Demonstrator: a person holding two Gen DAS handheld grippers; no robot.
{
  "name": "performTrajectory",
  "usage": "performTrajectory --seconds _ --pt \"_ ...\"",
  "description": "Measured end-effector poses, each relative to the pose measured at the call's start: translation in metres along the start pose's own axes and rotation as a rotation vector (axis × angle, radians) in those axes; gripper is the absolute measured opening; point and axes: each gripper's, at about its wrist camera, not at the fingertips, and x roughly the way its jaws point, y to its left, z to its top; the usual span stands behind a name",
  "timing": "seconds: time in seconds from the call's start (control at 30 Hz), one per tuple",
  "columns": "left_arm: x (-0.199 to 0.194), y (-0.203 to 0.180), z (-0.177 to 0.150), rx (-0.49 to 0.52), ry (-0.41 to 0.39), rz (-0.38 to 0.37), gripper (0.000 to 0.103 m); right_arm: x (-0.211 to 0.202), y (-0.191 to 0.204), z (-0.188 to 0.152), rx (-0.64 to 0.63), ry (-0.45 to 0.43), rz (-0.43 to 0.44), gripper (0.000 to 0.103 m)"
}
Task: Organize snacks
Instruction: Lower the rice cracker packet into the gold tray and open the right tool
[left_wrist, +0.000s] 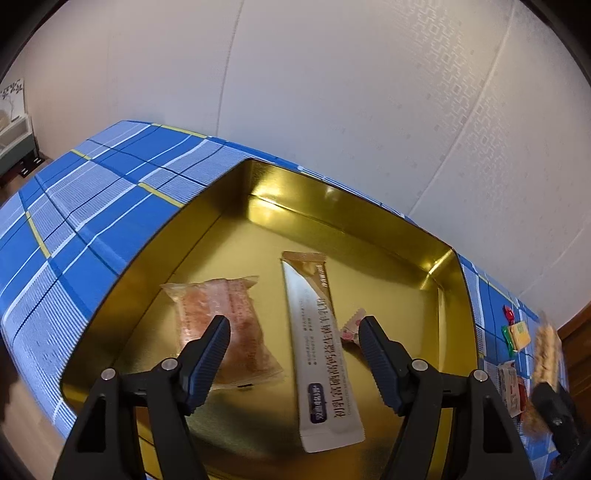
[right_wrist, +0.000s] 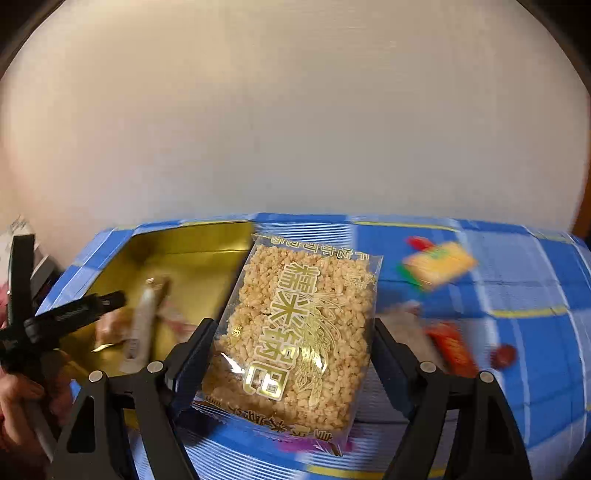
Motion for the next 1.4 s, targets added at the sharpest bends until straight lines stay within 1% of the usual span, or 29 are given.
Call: performTrajectory --seconds 0.17,0.3,0.4,0.57,0.63,0.87,0.93,1.13,1.4 --pt "-0.006 0.018 0.003 -0.031 -0.01 0.004 0.073 0.027 0.055 0.014 -0.114 0.045 0.047 0.082" --pt "-0.008 0.03 0.006 -0.058 -0.008 0.004 0.073 0.055 0.085 0.026 -0.148 0.103 0.082 0.082" --pt "-0.01 0.037 0.007 -0.073 -0.009 0.0 0.073 0.078 0.101 0.032 -0.16 0.15 0.088 0.082" --pt "-0.011 0.042 0.008 -0.084 -0.01 0.003 0.074 0.109 0.119 0.036 -0.169 0.219 0.084 0.082" --pt "-0.012 0.042 0.007 -0.083 -0.01 0.003 0.074 0.116 0.122 0.037 -0.172 0.234 0.077 0.082" --pt "-0.012 0.04 0.007 -0.069 -0.012 0.002 0.075 0.14 0.127 0.036 -0.199 0.307 0.008 0.083" --pt "-0.011 0.039 0.007 -0.065 -0.011 0.004 0.075 0.143 0.125 0.037 -0.196 0.309 -0.006 0.083" --pt "-0.009 0.036 0.006 -0.054 -0.011 0.004 0.075 0.126 0.123 0.044 -0.224 0.222 -0.012 0.083" --pt "-0.008 0.032 0.005 -0.039 -0.009 0.002 0.078 0.096 0.103 0.04 -0.169 0.166 0.01 0.083"
